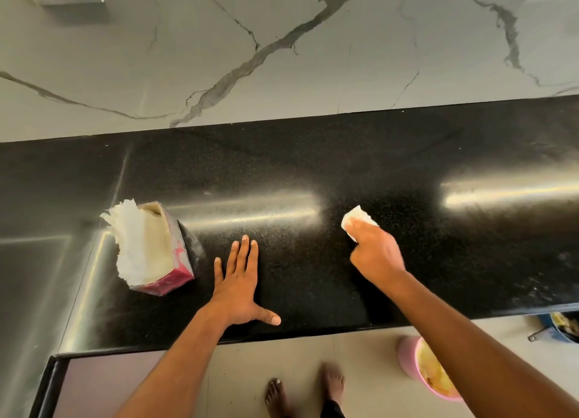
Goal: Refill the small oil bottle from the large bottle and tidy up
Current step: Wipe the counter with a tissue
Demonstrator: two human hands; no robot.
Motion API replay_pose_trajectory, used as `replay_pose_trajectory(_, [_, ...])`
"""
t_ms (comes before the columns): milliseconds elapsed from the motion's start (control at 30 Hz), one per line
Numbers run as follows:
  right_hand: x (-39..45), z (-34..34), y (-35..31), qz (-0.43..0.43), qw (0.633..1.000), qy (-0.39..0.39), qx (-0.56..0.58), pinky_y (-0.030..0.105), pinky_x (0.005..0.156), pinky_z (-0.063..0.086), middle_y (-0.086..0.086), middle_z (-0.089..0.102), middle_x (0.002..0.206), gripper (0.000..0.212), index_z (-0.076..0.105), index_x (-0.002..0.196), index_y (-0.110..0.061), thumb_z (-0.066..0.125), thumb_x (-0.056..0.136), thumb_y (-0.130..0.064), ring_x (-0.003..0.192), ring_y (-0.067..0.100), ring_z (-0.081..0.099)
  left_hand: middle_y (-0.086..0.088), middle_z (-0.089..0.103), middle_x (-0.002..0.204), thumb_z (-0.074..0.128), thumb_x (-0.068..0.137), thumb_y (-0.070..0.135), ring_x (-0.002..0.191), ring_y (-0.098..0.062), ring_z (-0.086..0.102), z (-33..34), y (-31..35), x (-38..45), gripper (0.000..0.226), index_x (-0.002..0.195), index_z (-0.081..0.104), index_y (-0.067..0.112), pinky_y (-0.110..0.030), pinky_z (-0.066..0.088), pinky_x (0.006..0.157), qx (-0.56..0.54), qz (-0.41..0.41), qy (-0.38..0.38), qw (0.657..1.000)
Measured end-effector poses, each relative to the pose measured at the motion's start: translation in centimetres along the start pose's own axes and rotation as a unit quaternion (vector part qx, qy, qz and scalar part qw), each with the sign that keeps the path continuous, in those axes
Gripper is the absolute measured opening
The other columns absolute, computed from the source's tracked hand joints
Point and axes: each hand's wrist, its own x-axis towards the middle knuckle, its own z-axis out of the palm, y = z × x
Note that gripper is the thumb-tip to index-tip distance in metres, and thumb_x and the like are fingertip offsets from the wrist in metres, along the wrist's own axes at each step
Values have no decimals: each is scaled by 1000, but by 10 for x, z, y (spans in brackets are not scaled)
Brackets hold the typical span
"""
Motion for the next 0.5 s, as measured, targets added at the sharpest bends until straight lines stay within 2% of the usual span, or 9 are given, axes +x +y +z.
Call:
replay_pose_trajectory(67, [15,11,-33,-8,999,-41,5,41,115,46,-1,51,155,75,53,141,-29,53,72,-1,143,29,49,0,-53,159,87,58,76,148,-27,-48,0,0,-1,171,156,-41,19,-58,-23,124,2,1,0,1000])
replay_pose_trajectory(133, [6,35,-54,-91,992,-87,9,38,124,36,-2,48,160,78,51,151,-25,56,77,-1,150,22,42,0,-53,159,87,57,77,148,-26,-48,0,0,-1,171,156,-41,20,-58,-22,125,1,1,7,1000])
replay_pose_trajectory(200, [-18,52,-48,-176,979,-106,-4,41,122,40,1,56,155,69,58,148,-18,55,81,-3,147,19,47,1,-53,159,87,57,78,149,-26,-47,1,0,-1,172,157,-40,20,-58,-21,125,2,1,10,1000])
replay_pose_trajectory(300, [-49,45,-5,-225,974,24,12,41,103,58,4,76,127,50,79,120,-14,53,78,-3,121,20,71,1,-53,160,87,57,77,149,-26,-47,1,-2,-1,171,157,-40,20,-58,-20,126,0,1,8,1000])
replay_pose_trajectory(367, [-43,26,18,-157,984,80,11,41,104,58,3,77,124,51,80,118,-18,48,81,-2,115,23,74,1,-53,159,87,58,76,149,-26,-47,1,-2,-1,171,157,-40,20,-58,-22,125,0,3,7,1000])
replay_pose_trajectory(433, [-21,13,15,-14,999,47,20,42,111,52,1,67,142,65,69,136,-27,51,80,1,130,27,64,1,-53,159,87,57,77,149,-27,-47,0,-1,0,172,156,-41,20,-59,-22,124,3,4,3,1000])
replay_pose_trajectory(467, [-11,13,2,17,1000,21,15,44,114,49,-2,60,150,73,60,144,-30,53,79,1,137,28,58,0,-53,160,87,57,77,149,-27,-47,0,-1,0,172,156,-41,20,-59,-22,124,5,5,3,1000])
replay_pose_trajectory(500, [-6,17,-13,13,1000,-2,11,43,116,46,-3,54,156,79,52,150,-31,53,78,0,141,27,53,0,-53,160,87,57,77,149,-26,-47,0,-1,0,172,156,-40,19,-59,-22,124,5,5,3,1000])
